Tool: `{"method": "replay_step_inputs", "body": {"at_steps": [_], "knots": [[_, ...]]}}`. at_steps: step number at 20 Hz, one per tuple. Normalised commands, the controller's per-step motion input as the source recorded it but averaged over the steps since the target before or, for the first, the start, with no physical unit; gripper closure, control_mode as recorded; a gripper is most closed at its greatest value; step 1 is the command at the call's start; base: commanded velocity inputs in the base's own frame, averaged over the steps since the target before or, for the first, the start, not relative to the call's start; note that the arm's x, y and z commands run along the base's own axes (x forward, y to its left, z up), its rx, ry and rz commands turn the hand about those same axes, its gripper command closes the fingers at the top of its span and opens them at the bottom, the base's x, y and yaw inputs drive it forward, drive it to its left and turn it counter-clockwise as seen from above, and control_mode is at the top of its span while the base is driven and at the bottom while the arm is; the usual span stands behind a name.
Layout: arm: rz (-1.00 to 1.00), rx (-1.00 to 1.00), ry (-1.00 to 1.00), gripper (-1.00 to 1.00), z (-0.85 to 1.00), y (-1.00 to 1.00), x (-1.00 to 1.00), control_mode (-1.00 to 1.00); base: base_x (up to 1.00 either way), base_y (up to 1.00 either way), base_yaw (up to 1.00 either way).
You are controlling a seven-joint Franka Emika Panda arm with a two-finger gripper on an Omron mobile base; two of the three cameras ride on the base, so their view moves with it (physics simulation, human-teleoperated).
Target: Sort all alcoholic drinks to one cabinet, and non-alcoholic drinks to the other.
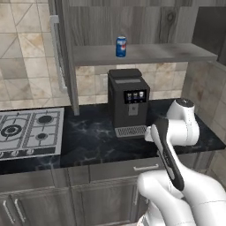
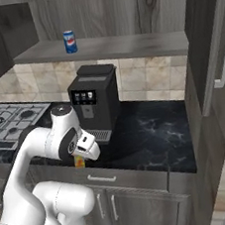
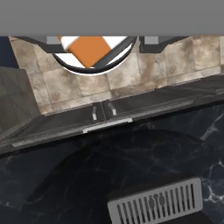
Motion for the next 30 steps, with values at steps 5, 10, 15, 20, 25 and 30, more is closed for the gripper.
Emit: {"method": "replay_step_inputs", "body": {"at_steps": [5,10,15,20,25,30], "knots": [[0.00,0.00,0.00,1.00,0.00,0.00,0.00,1.00,0.56,-0.09,0.00],[0.00,0.00,0.00,1.00,0.00,0.00,0.00,-1.00,0.08,0.00,0.01],[0.00,-0.01,-0.09,1.00,0.13,0.00,-0.09,-1.00,0.00,0.00,0.00],[0.00,-0.05,-0.24,1.00,0.79,0.00,-0.41,-1.00,0.00,0.00,0.00],[0.00,0.00,-0.13,1.00,0.85,0.00,-0.61,-1.00,0.00,0.00,0.00],[-0.03,-0.01,-0.11,1.00,0.86,0.00,-0.47,-1.00,0.00,0.00,0.00]]}}
